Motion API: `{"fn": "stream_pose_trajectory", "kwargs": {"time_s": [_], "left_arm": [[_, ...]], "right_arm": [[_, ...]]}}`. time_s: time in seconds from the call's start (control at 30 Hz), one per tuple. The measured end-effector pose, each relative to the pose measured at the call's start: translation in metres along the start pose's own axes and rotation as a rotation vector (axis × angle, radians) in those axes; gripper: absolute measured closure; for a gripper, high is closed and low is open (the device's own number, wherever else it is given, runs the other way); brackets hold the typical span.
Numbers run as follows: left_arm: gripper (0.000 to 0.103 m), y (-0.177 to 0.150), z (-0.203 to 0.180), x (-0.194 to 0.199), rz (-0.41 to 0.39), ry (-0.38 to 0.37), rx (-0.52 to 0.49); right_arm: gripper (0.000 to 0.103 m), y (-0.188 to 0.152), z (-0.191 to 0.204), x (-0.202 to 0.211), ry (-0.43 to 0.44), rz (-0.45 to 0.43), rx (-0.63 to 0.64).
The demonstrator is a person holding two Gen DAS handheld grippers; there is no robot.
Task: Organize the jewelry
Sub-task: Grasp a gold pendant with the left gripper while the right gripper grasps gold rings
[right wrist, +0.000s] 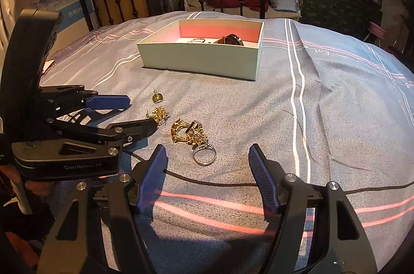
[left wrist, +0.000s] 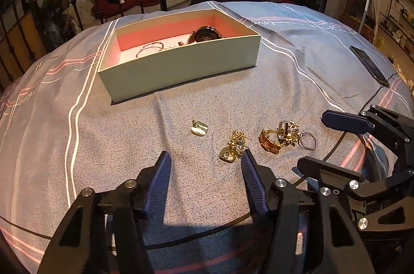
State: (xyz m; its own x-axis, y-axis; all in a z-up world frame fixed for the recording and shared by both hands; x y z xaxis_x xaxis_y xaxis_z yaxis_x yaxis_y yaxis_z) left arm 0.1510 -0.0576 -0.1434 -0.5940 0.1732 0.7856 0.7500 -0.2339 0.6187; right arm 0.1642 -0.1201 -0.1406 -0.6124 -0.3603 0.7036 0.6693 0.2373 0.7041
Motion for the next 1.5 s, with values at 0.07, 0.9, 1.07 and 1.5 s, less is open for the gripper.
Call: {"fn": "stream_pose_trajectory", "kwargs": {"time_s": [0.07,0.9,1.07,1.5], "left_arm": [[0.065,0.001,-0.004,-0.001,-0.017,-0.008,-0.024],[0.093,-0.005,-0.021,0.005,-0.06,-0.13,-0.146],[0.093,-0.007,-0.015,0.013,-0.061,-0.146,-0.115],[0.093,-0.006,-0.005,0.021,-0.058,-0.171,-0.022]], "right_arm": [[0.036,-0.001,0.001,-0.001,-0.005,0.004,0.003],[0.036,-0.002,0.002,-0.004,-0.003,0.014,0.008],[0.037,0.0,0.006,-0.009,0.011,0.023,0.038],[0.083,0.0,0.016,-0.009,0.02,0.028,0.092]]}}
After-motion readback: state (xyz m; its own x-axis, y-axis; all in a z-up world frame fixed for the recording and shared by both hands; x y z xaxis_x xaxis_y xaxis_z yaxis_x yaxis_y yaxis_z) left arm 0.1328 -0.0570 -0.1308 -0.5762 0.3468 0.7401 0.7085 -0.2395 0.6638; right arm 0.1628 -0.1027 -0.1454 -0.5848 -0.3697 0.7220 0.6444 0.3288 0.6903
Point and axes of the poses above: each gripper's, at about its wrist camera, not at the fingertips, and x roughly against the way its jaws point, z to its left, y to its top, the point moved 9 cm from there along -x, roughly the way its jaws point, and after that the axes turned 1 degree about -y, right-handed, at the moved point
